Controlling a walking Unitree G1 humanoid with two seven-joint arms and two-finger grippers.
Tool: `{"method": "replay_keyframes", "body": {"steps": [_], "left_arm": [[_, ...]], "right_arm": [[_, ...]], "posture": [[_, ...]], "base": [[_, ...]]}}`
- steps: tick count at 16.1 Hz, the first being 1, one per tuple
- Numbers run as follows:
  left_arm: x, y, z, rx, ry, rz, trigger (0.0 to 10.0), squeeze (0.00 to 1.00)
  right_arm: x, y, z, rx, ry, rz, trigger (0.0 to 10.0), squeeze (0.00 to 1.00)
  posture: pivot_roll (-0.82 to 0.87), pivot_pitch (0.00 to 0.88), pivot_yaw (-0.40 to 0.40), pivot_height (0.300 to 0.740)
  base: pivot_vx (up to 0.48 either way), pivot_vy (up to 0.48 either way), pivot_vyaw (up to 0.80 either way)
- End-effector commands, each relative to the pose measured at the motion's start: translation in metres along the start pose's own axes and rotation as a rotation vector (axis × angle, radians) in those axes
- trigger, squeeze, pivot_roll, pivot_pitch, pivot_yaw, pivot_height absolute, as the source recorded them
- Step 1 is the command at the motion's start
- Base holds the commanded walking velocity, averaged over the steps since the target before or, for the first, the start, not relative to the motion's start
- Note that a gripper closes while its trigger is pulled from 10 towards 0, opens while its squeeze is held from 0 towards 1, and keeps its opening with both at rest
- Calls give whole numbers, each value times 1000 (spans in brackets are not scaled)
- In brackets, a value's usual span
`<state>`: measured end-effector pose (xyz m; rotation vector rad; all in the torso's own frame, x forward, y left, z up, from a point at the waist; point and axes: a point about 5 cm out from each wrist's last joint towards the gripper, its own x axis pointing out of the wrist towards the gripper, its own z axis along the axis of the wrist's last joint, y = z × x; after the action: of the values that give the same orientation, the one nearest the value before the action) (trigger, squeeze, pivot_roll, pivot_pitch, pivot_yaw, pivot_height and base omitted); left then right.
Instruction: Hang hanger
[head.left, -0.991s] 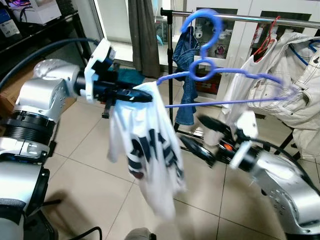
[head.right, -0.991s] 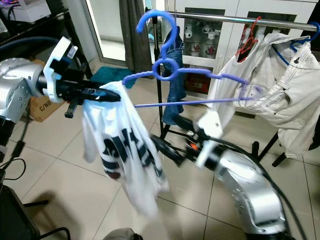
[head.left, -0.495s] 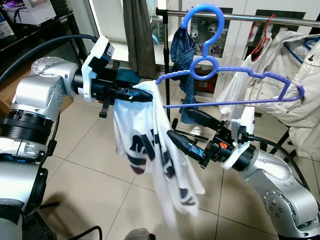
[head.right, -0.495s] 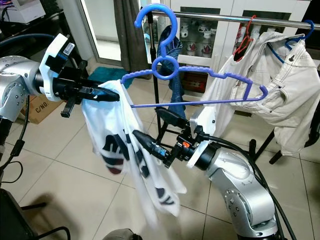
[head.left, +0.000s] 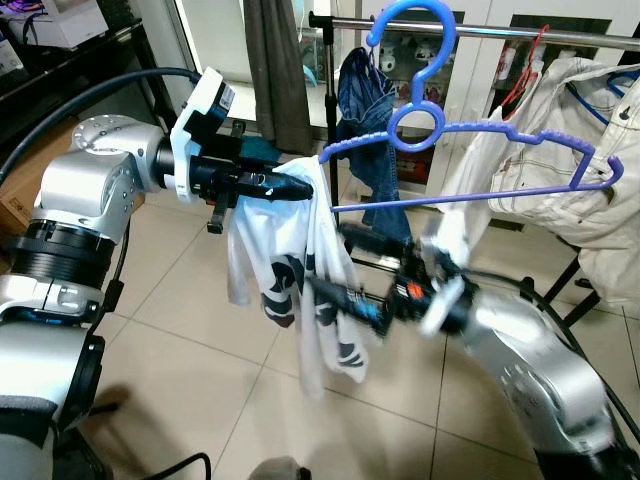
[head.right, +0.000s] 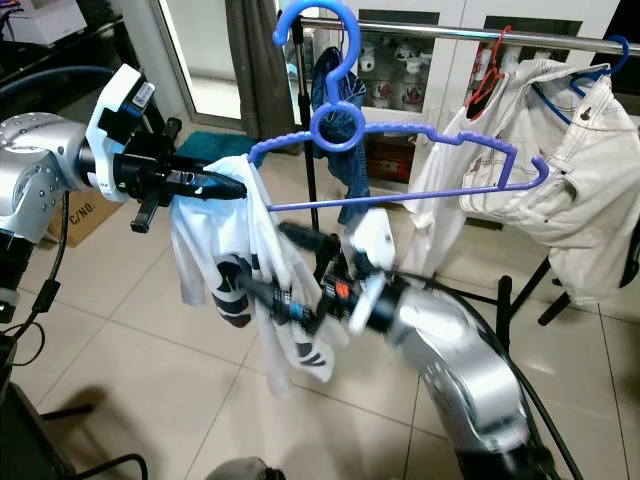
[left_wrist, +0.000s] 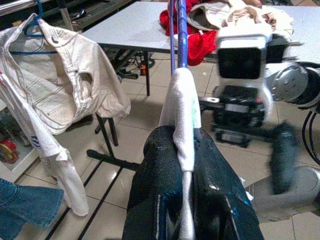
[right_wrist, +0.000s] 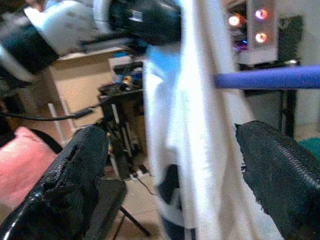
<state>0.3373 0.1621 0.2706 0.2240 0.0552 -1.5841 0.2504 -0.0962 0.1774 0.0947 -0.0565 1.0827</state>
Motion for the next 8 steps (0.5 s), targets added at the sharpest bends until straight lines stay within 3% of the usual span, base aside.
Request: {"method": "replay_keyframes", "body": {"steps": [1, 5, 8], "left_arm": [[-4, 0, 11, 42, 10, 6, 0, 0], [-6, -1, 7, 36, 32, 14, 0, 0], [-2, 2, 7, 48, 20, 40, 0, 0]], "right_arm": [[1, -5, 3, -22, -10, -22, 10000, 0], [-7, -8, 8, -35, -16, 3, 10000, 0], [-5, 9, 12, 14, -62, 127, 10000, 0]], "posture": [[169, 33, 113, 740], [168, 33, 108, 740], [162, 32, 110, 740]], "base": [[0, 0, 0], [0, 0, 0], [0, 0, 0]]}}
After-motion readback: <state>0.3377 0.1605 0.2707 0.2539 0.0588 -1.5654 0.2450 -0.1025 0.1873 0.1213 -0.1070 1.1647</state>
